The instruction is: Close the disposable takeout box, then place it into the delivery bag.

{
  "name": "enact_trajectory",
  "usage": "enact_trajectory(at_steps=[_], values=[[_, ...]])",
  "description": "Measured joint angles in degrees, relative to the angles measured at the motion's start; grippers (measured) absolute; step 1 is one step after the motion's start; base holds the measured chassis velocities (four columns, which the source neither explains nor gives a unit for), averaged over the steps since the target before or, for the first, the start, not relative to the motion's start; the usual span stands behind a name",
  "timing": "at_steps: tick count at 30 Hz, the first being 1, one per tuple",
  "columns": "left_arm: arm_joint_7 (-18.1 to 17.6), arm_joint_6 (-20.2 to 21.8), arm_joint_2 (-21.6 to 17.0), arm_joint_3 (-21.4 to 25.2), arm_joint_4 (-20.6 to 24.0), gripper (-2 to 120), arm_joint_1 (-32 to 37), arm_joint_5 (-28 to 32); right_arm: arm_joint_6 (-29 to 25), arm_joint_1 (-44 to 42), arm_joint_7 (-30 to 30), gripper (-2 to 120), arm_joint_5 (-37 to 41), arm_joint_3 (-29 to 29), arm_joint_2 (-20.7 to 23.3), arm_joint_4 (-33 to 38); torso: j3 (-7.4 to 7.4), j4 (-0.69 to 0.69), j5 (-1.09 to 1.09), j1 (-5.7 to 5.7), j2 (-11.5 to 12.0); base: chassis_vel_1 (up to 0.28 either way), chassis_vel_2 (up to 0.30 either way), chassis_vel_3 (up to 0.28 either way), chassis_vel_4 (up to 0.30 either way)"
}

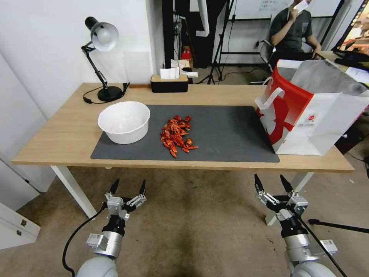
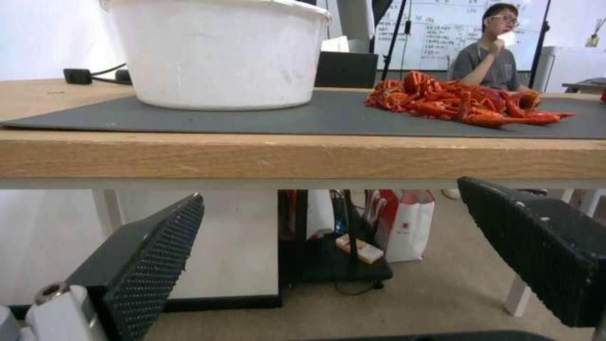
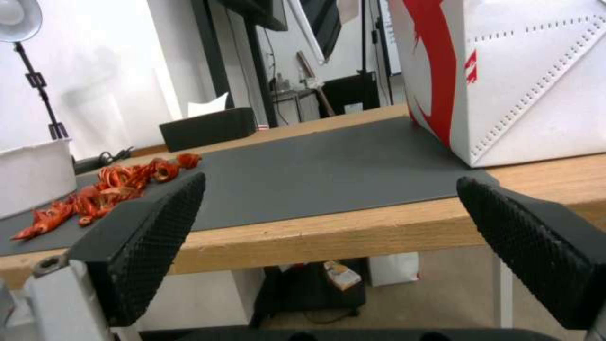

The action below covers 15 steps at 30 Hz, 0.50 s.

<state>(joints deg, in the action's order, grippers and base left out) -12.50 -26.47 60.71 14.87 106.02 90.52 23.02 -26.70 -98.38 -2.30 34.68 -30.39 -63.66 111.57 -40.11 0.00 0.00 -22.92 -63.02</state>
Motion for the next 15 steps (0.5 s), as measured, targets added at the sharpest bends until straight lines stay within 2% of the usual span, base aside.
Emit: enact_trajectory(at_steps=[15], values=[[-0.1,0.0,0.0,0.0,0.0,100,0.0,0.0,0.0,0.0,0.0,100,0.0,-0.1,0.0,0.1,0.0,0.0,0.0,0.0,0.0,0.0,0.0,0.0,0.0]])
